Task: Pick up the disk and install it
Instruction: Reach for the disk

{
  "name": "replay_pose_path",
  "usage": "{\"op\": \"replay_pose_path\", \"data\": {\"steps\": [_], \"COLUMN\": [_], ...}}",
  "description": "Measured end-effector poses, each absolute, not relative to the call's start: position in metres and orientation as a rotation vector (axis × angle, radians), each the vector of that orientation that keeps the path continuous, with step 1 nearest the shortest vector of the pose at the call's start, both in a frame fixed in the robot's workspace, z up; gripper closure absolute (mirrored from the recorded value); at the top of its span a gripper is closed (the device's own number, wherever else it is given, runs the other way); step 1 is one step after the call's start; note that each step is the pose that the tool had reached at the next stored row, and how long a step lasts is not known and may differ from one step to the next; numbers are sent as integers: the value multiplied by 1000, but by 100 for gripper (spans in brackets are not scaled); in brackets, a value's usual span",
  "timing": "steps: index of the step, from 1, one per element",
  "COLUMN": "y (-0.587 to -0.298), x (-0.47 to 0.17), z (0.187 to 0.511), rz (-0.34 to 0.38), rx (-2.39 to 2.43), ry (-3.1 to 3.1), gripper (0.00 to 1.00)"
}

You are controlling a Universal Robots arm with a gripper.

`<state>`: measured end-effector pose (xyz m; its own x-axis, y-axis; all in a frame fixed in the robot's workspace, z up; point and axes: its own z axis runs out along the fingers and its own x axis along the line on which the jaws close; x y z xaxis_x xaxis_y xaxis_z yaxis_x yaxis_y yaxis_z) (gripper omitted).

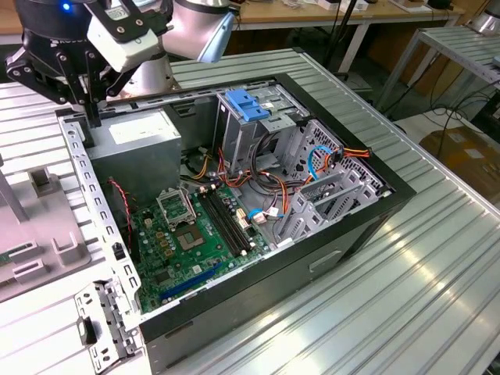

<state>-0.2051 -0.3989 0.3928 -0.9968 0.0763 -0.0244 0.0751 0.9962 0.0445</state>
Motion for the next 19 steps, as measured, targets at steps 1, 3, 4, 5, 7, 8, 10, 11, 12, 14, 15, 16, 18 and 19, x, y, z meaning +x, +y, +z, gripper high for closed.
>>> {"op": "replay_pose_path", "data": {"steps": [1,3,4,5,7,8,10,11,12,14,15,16,18,19], "y": [-399,-399,-399,-399,-399,-399,-399,-399,-399,-399,-399,-399,-399,-399], "x": [-206,-210,-211,-212,-214,-215,-217,-220,-221,-224,-227,-228,-231,-232], "z": [393,393,393,393,393,392,392,392,392,392,392,392,392,392], "rz": [68,68,68,68,68,68,68,68,68,68,68,68,68,68], "rx": [118,118,118,118,118,118,118,118,118,118,118,118,118,118], "ry": [3113,3112,3112,3112,3112,3112,3112,3112,3112,3112,3112,3112,3112,3113], "gripper": [89,89,89,89,89,89,89,89,89,89,89,89,89,89]}}
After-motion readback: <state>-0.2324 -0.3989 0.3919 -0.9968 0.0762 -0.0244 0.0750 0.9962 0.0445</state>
